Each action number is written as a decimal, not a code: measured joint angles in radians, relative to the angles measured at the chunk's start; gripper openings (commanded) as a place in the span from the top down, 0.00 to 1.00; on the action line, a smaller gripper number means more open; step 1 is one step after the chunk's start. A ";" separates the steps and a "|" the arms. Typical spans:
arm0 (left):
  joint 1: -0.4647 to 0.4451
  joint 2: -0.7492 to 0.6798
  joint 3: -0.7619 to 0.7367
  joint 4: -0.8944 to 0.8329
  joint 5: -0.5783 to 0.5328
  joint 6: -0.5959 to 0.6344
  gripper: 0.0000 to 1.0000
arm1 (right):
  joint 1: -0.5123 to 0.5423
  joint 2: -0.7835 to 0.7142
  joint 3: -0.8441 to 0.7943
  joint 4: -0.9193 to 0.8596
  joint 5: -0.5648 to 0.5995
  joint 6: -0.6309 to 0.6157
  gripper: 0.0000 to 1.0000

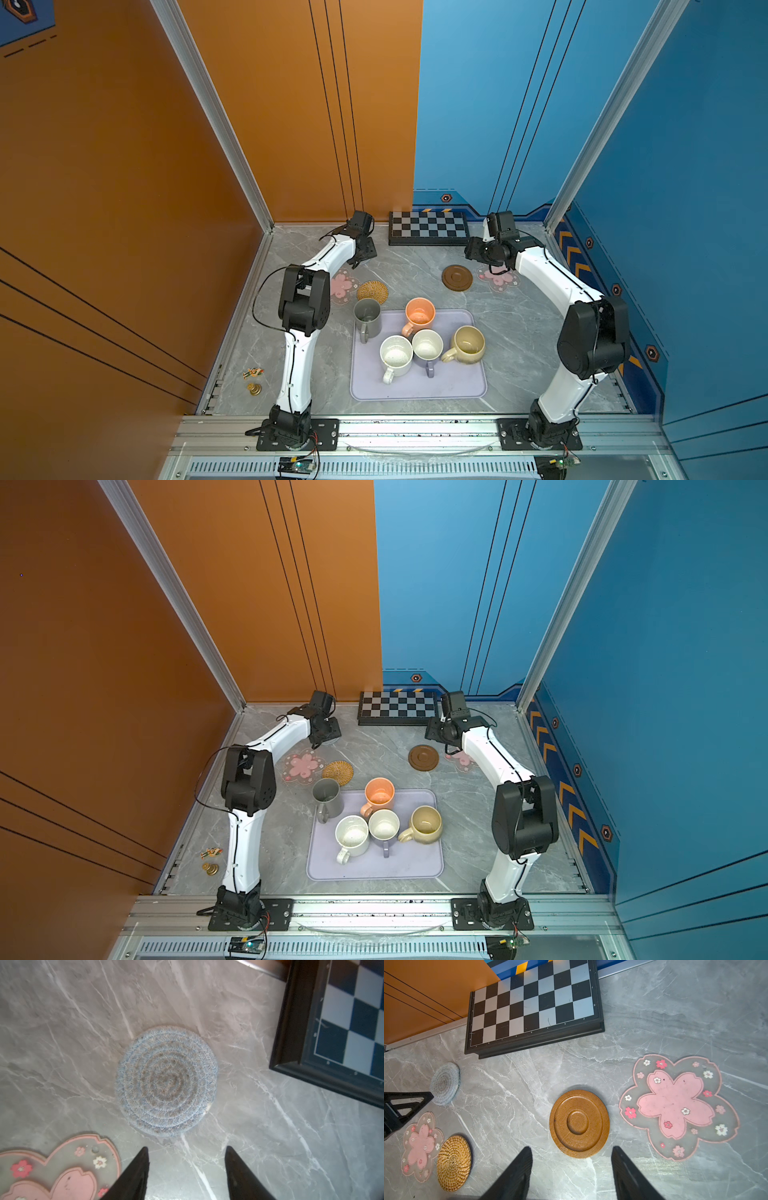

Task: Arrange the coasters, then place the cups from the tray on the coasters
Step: 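Move the left gripper over the blue woven coaster while the right gripper draws back, then lower the left gripper onto the blue woven coaster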

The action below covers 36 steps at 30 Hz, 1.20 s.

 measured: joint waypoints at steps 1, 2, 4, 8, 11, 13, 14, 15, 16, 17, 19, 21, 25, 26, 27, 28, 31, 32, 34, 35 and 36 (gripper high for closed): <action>-0.001 0.000 0.008 0.001 -0.018 -0.005 0.64 | 0.000 0.000 0.000 0.000 0.003 0.000 0.37; -0.001 0.000 0.016 0.003 -0.042 -0.013 0.69 | 0.000 0.000 0.000 0.000 0.009 0.000 0.37; 0.000 0.001 0.026 0.005 -0.087 -0.016 0.71 | 0.000 0.000 0.000 0.000 0.025 0.000 0.37; 0.005 0.019 0.048 0.005 -0.140 -0.035 0.72 | 0.000 0.000 0.000 0.000 0.045 0.001 0.37; 0.011 0.064 0.088 0.005 -0.145 -0.042 0.73 | 0.000 0.000 -0.005 0.000 0.053 0.001 0.38; 0.014 0.101 0.119 0.005 -0.144 -0.042 0.78 | 0.002 0.000 -0.011 0.000 0.055 0.001 0.38; 0.016 0.122 0.135 0.005 -0.144 -0.042 0.82 | 0.002 0.000 -0.014 0.000 0.057 0.001 0.37; 0.019 0.140 0.150 0.005 -0.143 -0.041 0.84 | 0.003 0.000 -0.017 0.000 0.061 0.001 0.38; 0.020 0.156 0.162 0.004 -0.141 -0.042 0.87 | 0.003 0.000 -0.020 0.000 0.064 0.000 0.41; 0.023 0.170 0.171 0.004 -0.139 -0.044 0.94 | 0.004 0.000 -0.022 0.000 0.071 0.000 0.44; 0.029 0.187 0.182 0.003 -0.129 -0.052 1.00 | 0.004 0.000 -0.023 0.000 0.077 -0.003 0.46; 0.037 0.194 0.187 0.002 -0.116 -0.060 1.00 | 0.004 0.000 -0.023 0.000 0.079 -0.006 0.46; 0.055 0.194 0.200 0.001 -0.082 -0.065 1.00 | 0.004 0.000 -0.023 0.000 0.079 -0.008 0.46; 0.056 0.194 0.201 0.001 -0.076 -0.067 1.00 | 0.004 0.000 -0.023 0.000 0.079 -0.008 0.46; 0.060 0.194 0.202 0.002 -0.067 -0.069 1.00 | 0.004 0.000 -0.023 0.000 0.078 -0.008 0.46; 0.061 0.194 0.203 0.001 -0.059 -0.069 1.00 | 0.004 0.000 -0.023 0.000 0.078 -0.008 0.46; 0.064 0.201 0.203 0.001 -0.036 -0.069 1.00 | 0.004 0.000 -0.023 0.000 0.078 -0.008 0.46; 0.065 0.204 0.203 0.001 -0.030 -0.069 1.00 | 0.004 0.000 -0.023 0.000 0.078 -0.008 0.47; 0.064 0.215 0.202 0.001 -0.018 -0.073 1.00 | 0.004 0.000 -0.023 0.000 0.078 -0.008 0.47; 0.062 0.218 0.202 0.003 -0.018 -0.075 1.00 | 0.004 0.000 -0.023 0.000 0.078 -0.008 0.47; 0.062 0.218 0.202 0.004 -0.014 -0.077 1.00 | 0.004 0.000 -0.023 0.000 0.078 -0.008 0.47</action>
